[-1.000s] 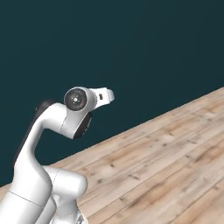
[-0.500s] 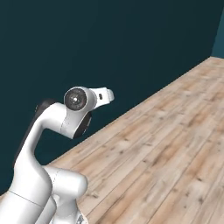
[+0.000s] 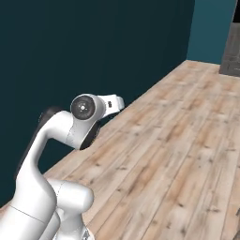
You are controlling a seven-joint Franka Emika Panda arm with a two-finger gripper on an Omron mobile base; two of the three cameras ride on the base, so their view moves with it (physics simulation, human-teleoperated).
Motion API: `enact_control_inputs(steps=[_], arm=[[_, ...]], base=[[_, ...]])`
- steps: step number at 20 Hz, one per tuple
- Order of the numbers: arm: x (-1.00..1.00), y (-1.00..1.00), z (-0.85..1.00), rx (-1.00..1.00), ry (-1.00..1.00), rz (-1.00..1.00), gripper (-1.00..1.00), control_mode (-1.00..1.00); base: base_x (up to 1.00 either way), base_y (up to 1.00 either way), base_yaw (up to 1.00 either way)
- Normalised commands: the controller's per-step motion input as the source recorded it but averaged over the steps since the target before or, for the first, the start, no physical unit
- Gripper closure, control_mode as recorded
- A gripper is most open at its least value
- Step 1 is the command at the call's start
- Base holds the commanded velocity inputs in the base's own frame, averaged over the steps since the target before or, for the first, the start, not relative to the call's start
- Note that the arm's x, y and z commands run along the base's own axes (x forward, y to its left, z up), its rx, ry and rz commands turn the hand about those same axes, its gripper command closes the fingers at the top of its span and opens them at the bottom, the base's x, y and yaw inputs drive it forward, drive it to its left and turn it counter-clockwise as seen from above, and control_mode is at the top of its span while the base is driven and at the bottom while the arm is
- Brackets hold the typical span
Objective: Take the smaller bowl and place it next to the appetizer plate on the dining counter , and place the larger bowl next to the plate with cooked food.
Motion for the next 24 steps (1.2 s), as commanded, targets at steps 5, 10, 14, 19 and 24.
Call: enact_control_inputs(steps=[5,10,14,19,24], arm=[[0.00,0.00,0.00,0.00,0.00,0.00,-1.00,1.00],[0.00,0.00,0.00,0.00,0.00,0.00,-1.00,1.00],[0.00,0.00,0.00,0.00,0.00,0.00,-1.00,1.00],[0.00,0.00,0.00,0.00,0.00,0.00,-1.00,1.00],[0.00,0.00,0.00,0.00,0.00,0.00,-1.00,1.00]], base=[[1.00,-0.35,-0.20],[1.00,-0.38,-0.13],[1.00,-0.40,-0.08],[1.00,-0.42,-0.08],[1.00,-0.37,-0.11]])
